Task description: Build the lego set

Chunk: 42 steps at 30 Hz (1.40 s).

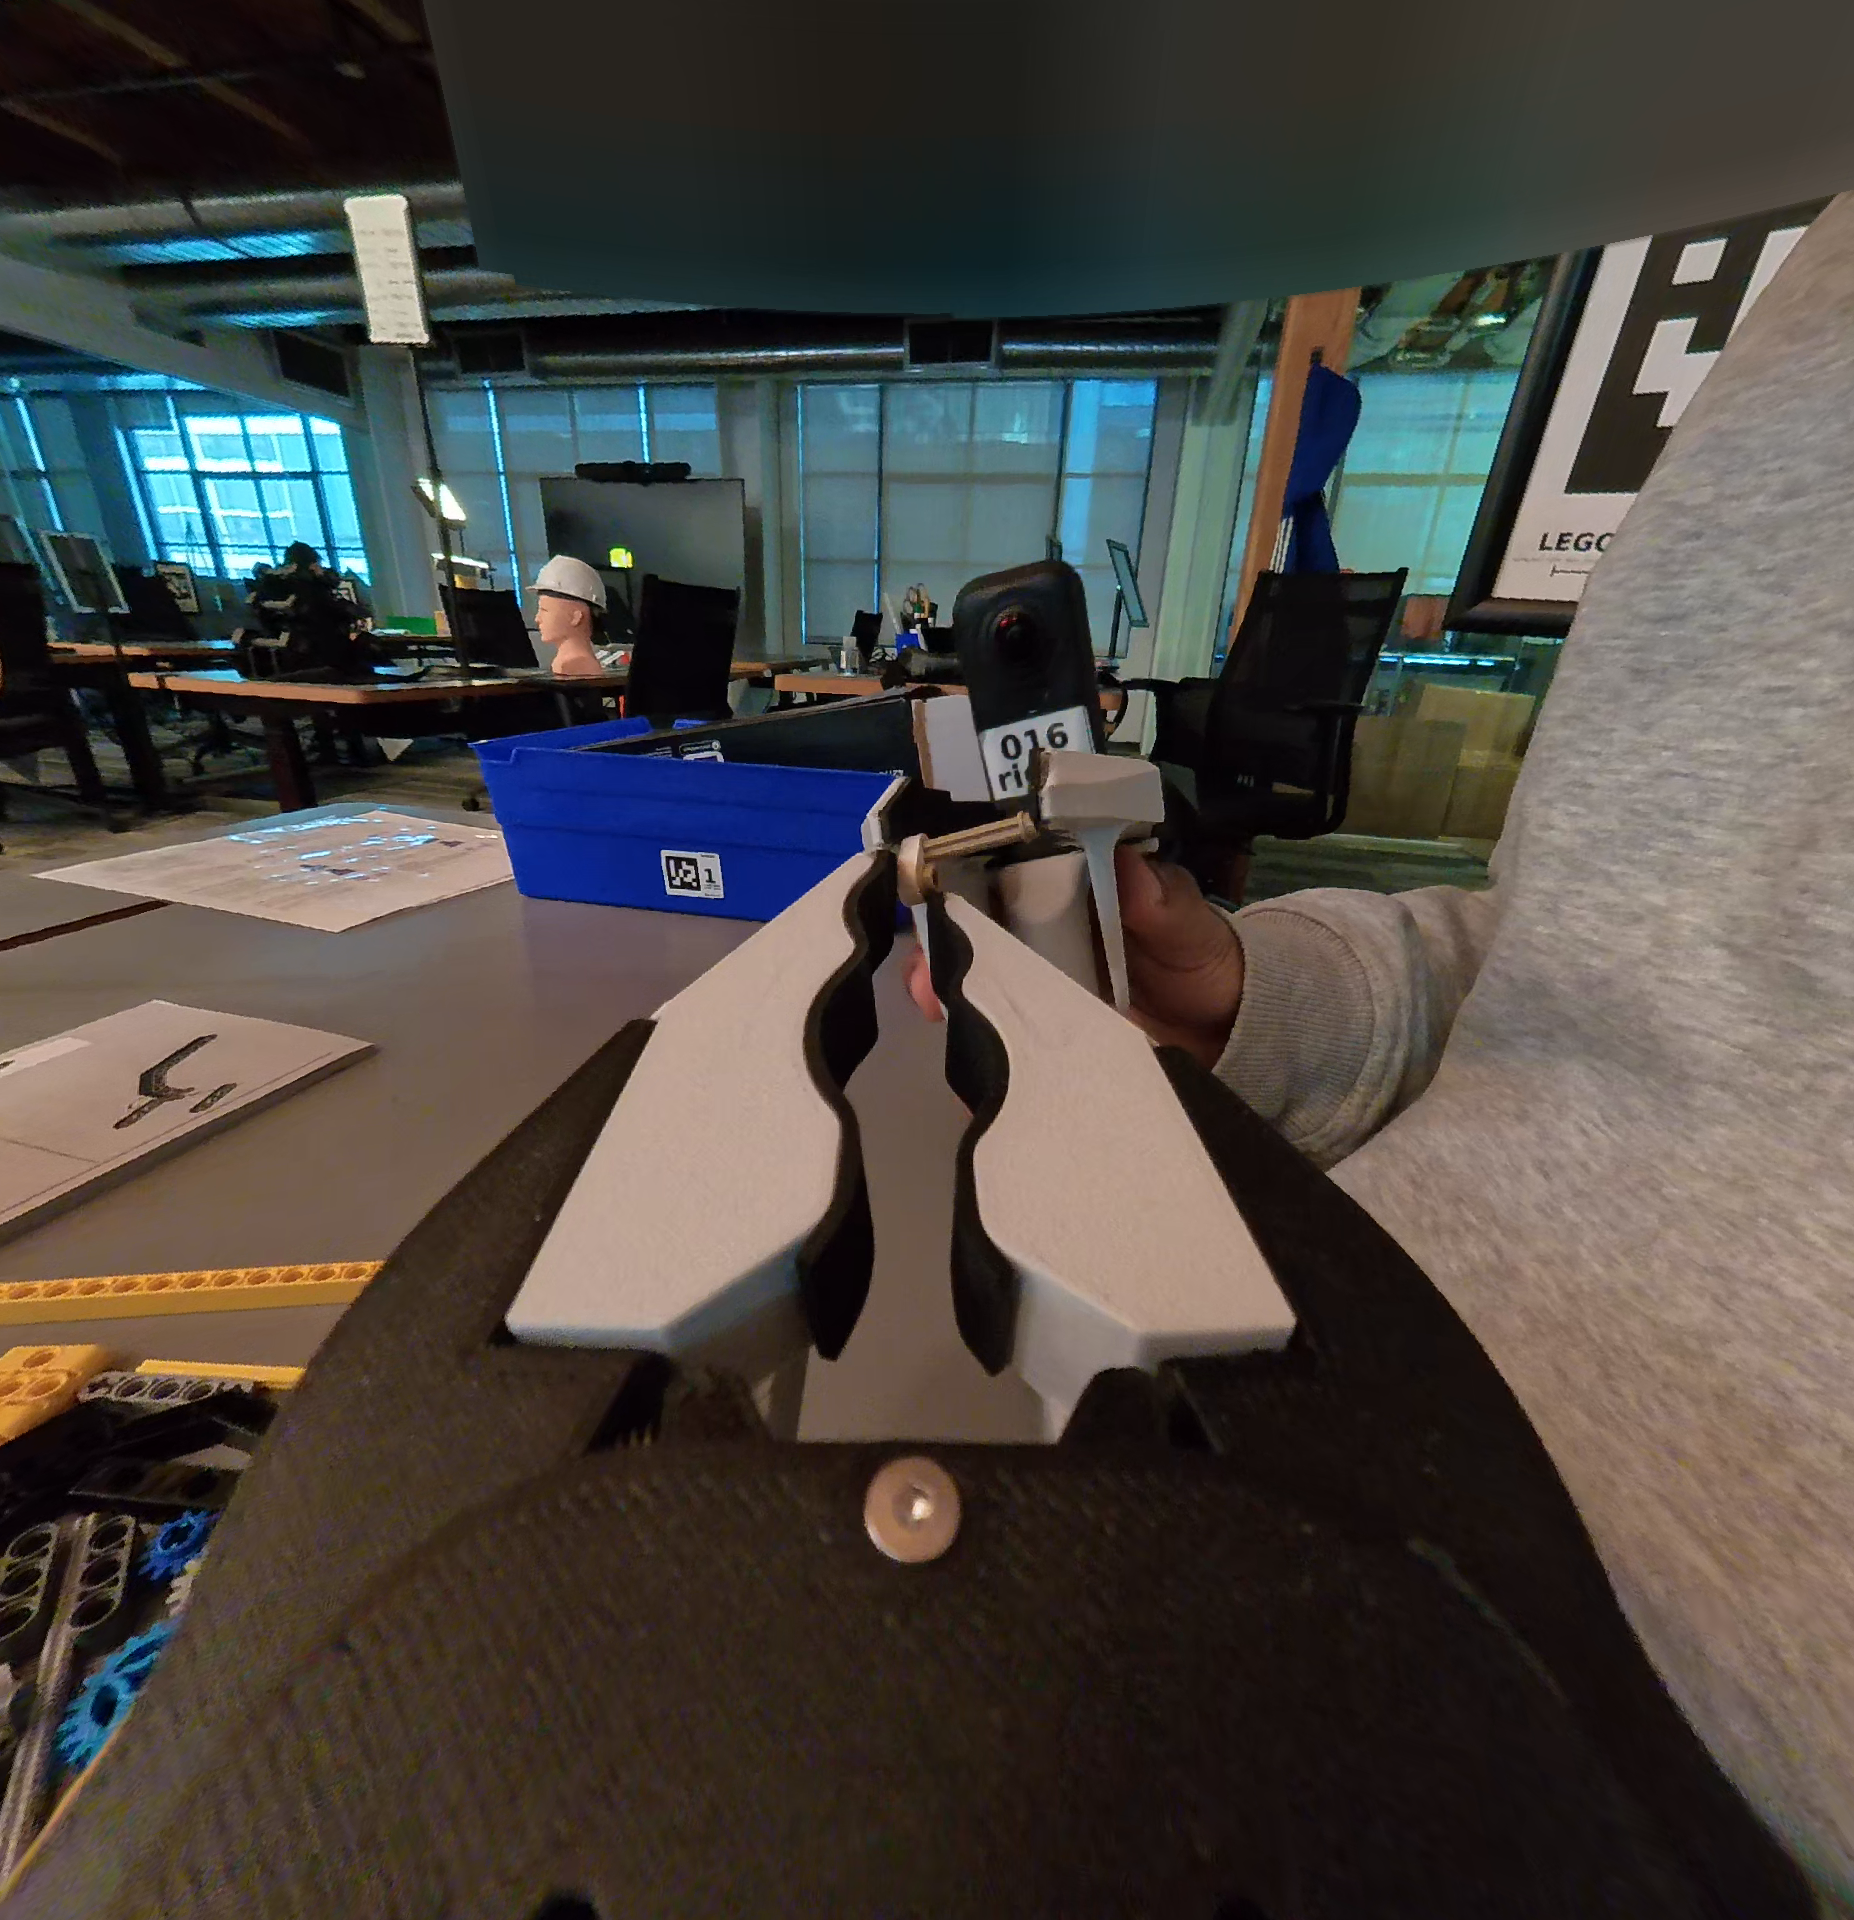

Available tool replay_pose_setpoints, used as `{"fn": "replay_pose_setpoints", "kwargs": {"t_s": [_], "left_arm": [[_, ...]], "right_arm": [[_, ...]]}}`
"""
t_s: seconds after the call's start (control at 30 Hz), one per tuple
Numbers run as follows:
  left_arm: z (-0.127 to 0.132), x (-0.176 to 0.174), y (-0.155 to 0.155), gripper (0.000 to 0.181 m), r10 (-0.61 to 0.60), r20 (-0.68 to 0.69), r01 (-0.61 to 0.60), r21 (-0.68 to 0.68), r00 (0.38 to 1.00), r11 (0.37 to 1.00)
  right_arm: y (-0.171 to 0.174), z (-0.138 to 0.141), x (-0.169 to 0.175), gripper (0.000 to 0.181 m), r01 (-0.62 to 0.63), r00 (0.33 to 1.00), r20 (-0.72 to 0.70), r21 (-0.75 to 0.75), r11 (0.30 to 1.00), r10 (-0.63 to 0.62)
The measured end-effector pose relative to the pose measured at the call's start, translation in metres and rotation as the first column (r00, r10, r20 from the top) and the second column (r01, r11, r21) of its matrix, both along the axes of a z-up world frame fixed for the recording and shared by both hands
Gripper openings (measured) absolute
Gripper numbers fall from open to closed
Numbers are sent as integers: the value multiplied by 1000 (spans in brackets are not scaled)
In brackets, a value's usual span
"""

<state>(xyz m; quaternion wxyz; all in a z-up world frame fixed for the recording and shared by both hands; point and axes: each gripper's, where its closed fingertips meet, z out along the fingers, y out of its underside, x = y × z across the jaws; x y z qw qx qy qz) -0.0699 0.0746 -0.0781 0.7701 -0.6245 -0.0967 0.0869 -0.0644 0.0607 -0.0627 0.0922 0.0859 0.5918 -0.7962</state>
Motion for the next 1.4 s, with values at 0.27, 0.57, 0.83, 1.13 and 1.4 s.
{"fn": "replay_pose_setpoints", "kwargs": {"t_s": [0.27,0.57,0.83,1.13,1.4], "left_arm": [[-4,6,7,5,-19,-18,19,-29,1000,999],[-9,-12,0,4,88,32,-86,-49,996,995],[6,-7,-4,4,13,106,-22,81,994,996],[17,-4,-5,3,-68,218,16,230,974,973],[20,-4,-2,4,-117,301,14,325,946,946]], "right_arm": [[3,-2,-4,0,72,997,-23,41,997,-71],[26,12,-24,19,158,987,-21,-76,985,-160],[15,11,-3,43,-5,999,-39,-86,996,2],[6,18,1,35,19,999,-36,-133,991,-24],[6,21,-4,35,52,999,-5,-167,985,-53]]}}
